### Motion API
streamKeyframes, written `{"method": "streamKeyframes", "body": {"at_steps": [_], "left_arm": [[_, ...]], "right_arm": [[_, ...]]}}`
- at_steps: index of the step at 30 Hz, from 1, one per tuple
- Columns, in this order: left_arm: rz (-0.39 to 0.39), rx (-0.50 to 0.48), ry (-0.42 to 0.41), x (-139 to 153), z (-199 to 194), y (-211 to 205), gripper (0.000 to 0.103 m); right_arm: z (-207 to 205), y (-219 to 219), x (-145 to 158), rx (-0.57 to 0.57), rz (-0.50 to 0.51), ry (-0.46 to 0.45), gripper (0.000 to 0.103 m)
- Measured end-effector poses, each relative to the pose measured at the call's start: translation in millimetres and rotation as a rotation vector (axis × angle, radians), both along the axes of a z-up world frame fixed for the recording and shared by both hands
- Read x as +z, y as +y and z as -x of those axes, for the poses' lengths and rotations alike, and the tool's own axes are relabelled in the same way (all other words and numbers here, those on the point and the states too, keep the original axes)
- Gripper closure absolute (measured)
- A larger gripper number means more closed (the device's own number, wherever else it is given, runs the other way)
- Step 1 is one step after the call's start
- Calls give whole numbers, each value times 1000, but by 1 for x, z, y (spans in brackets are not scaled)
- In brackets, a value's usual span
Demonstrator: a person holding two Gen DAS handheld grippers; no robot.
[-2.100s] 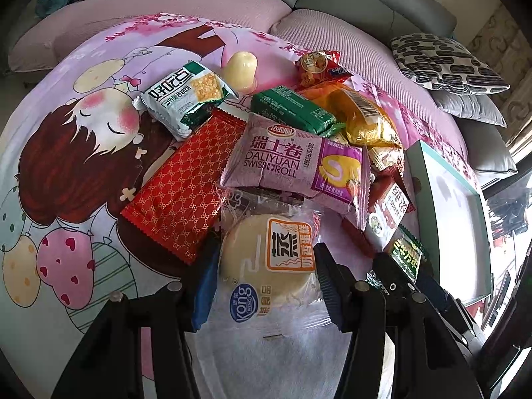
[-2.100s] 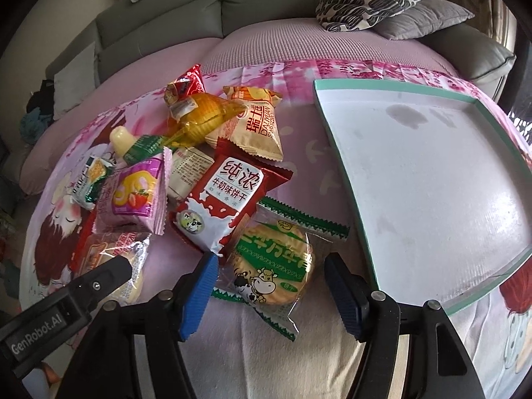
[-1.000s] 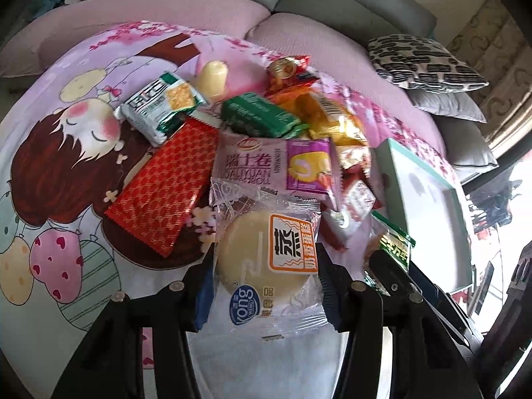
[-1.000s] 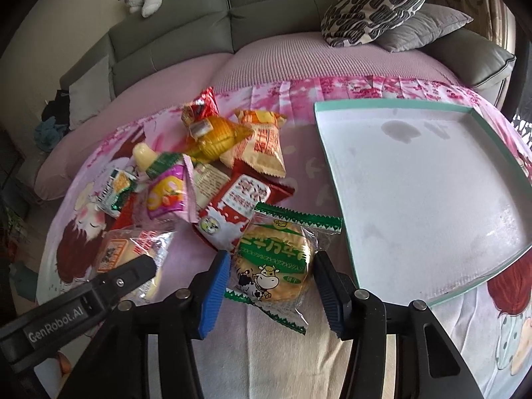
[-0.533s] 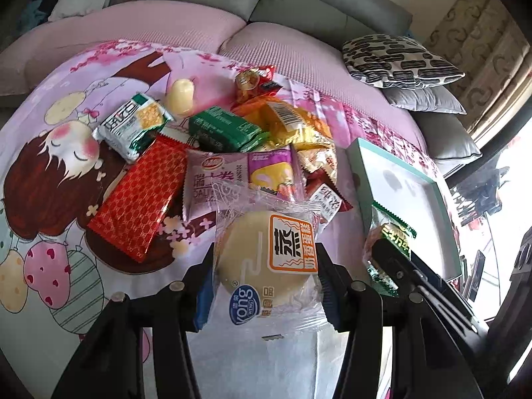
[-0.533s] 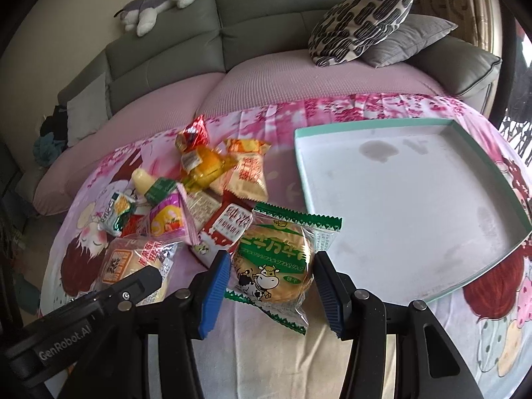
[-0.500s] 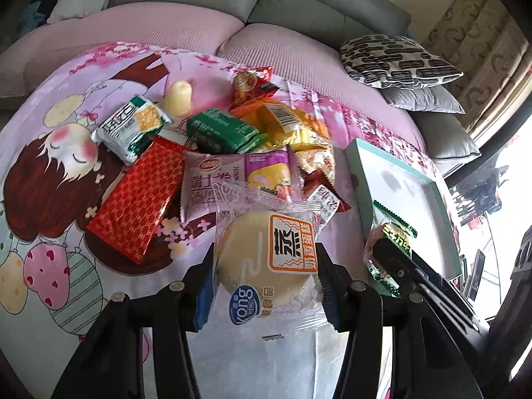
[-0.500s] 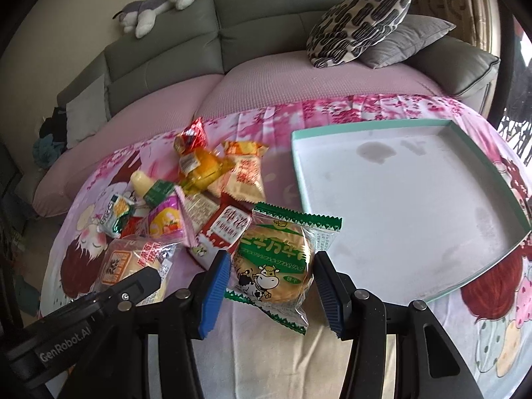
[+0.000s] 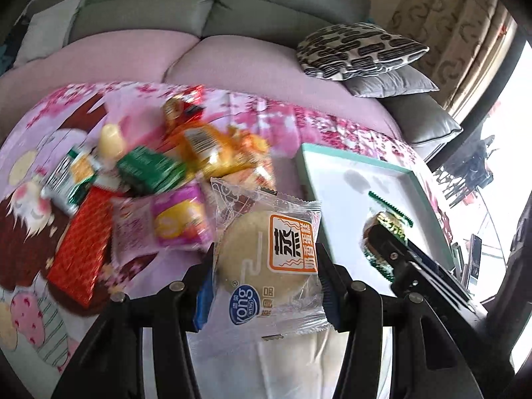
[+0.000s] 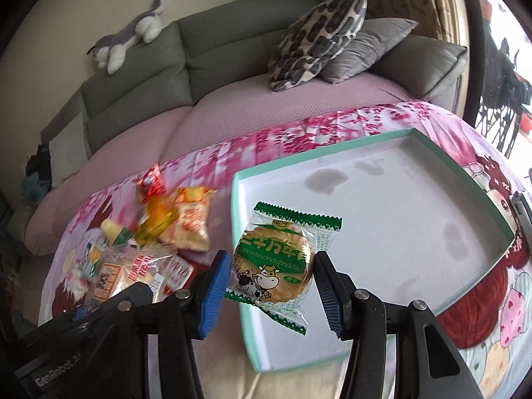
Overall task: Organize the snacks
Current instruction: 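Carry the bun into the tray and open the left gripper while the right releases the biscuit there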
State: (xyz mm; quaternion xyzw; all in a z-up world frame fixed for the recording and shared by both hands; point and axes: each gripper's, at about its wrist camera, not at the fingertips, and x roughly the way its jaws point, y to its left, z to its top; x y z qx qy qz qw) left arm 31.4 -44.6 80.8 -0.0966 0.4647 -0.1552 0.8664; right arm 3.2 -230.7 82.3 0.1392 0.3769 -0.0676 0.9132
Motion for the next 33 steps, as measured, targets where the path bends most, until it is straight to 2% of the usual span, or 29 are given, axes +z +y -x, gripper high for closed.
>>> {"method": "streamKeyframes", "body": {"at_steps": [7,15,25,33], "left_arm": [[-13,-48,-13,5,-29,-34,48],[-28,-86,-24,-1,-66,-75,48],[-54,-132,3,-19,-105,-119,48],[-61,-145,60,-38,-120,-135,48]], "right_arm": [[-16,-26,7,-41,-15,-41,49],[-36,-63,-5,-98,-21,-10,49],[-60,-99,-17,-164,5,28,48],[-68,-108,-26,-173,9,51,47]]}}
